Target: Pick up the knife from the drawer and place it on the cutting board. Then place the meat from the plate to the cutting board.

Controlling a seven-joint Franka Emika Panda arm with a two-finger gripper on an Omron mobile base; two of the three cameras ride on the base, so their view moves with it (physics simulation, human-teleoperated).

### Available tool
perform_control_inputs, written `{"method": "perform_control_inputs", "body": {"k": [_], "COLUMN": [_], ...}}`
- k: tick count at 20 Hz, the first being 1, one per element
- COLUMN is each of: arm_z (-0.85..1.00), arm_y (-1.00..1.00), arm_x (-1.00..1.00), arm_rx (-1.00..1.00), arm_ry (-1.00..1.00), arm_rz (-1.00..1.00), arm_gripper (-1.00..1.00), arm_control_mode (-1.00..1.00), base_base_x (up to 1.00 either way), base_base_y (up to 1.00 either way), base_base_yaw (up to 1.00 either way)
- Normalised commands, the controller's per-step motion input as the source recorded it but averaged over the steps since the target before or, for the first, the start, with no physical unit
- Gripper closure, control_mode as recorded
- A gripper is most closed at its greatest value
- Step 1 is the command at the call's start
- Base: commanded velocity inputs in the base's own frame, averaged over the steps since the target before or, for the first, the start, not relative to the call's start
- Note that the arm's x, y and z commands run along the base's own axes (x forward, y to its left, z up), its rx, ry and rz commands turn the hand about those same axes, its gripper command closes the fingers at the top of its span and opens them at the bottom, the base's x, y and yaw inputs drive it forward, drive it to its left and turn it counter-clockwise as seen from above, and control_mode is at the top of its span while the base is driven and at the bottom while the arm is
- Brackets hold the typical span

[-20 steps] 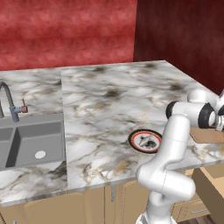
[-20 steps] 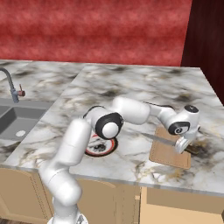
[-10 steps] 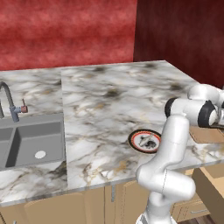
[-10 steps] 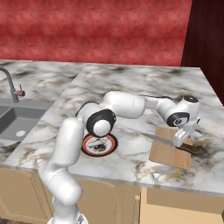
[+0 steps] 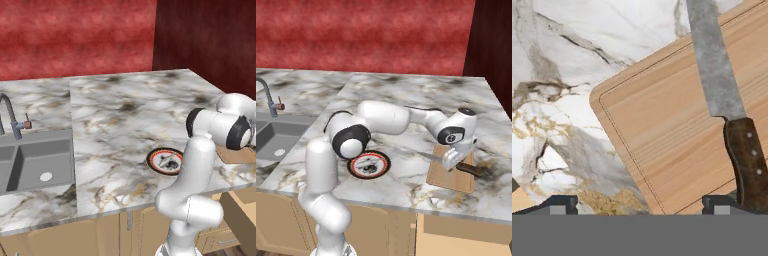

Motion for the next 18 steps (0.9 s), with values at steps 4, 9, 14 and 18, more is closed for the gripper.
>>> {"method": "perform_control_inputs", "body": {"k": [4,9,14,18], "arm_z": [0.03,0.05,0.14,0.27], "arm_y": [0.83,0.92,0.89,0.61], "arm_x": [-0.41,-0.21,-0.11,-0.14], "arm_rx": [0.0,0.0,-0.01,0.0], "arm_ry": [0.04,0.07,0.11,0.11], "arm_rz": [-0.04,-0.03,-0.03,-0.12], "arm_gripper": [-1.0,-1.0,-1.0,-1.0], "arm_control_mode": [-1.0,-1.0,-1.0,-1.0], "base_base_x": [0.0,0.0,0.0,0.0], "base_base_y": [0.0,0.0,0.0,0.0], "base_base_yaw": [0.0,0.0,0.0,0.0]}}
